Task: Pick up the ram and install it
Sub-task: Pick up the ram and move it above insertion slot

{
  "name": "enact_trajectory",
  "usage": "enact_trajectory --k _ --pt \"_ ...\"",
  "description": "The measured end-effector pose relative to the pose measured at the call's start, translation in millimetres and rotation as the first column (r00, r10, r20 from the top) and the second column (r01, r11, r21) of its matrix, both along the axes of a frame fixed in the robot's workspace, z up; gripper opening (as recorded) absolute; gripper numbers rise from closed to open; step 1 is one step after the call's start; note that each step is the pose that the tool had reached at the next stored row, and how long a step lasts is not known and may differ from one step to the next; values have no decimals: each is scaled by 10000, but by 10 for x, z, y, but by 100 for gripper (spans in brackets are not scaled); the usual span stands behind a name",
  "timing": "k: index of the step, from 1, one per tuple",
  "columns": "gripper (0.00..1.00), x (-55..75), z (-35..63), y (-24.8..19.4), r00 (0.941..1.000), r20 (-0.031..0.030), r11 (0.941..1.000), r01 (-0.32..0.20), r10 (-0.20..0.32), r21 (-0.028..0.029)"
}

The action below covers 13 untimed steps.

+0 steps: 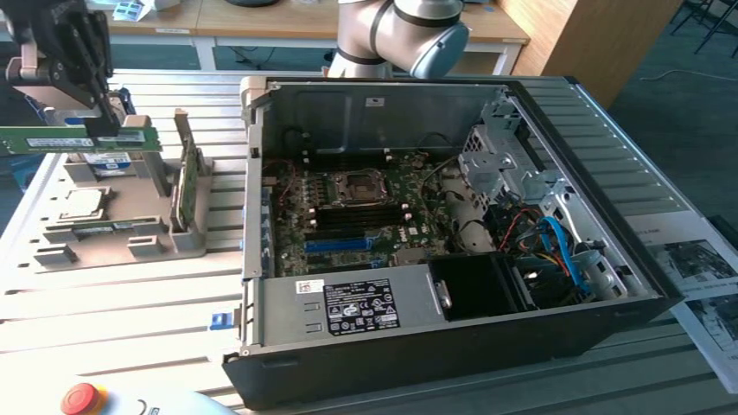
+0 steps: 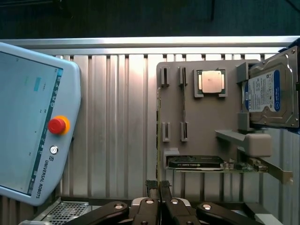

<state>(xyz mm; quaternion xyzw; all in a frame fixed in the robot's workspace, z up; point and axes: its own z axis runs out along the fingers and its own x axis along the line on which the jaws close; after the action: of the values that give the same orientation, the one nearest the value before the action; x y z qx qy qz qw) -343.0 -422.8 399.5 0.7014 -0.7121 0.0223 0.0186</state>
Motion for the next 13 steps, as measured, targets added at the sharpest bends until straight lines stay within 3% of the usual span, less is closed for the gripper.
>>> enact_trajectory --k 13 --pt "12 142 0 -3 9996 -1 9996 -294 294 -1"
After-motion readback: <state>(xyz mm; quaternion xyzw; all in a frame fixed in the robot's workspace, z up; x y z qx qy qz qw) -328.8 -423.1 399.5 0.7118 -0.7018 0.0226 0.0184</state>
